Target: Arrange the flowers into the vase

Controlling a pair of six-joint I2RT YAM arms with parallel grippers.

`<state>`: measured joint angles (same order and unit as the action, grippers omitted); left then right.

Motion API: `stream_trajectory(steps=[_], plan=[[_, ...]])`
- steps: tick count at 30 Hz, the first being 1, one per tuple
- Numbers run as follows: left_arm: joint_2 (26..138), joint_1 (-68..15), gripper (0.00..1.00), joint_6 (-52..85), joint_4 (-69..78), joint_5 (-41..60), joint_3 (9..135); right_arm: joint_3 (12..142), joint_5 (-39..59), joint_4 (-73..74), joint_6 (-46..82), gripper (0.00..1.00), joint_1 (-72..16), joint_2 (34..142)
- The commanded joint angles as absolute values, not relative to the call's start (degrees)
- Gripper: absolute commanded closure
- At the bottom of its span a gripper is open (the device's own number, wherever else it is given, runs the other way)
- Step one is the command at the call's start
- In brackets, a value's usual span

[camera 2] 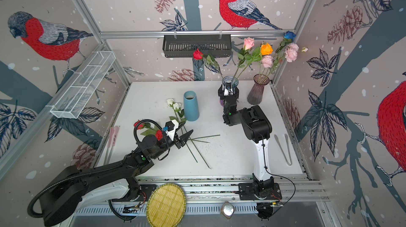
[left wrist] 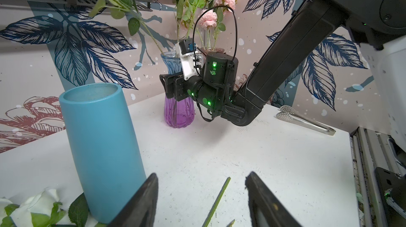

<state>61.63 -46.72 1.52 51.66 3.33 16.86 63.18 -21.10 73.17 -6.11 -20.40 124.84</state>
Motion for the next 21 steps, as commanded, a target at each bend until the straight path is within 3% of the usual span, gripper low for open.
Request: stream_trajectory(steps=[1, 21], plan=[[61.7, -46.8, 0.36, 1.1, 52.8, 3.2, 17.4, 62.8, -19.6, 71.7, -7.1, 0.01, -20.4, 123.9], [60.0, -46.8, 0.36, 1.5, 52.5, 1.7, 17.0, 51.0, -21.4, 74.0, -6.5, 0.01, -20.7, 111.6]])
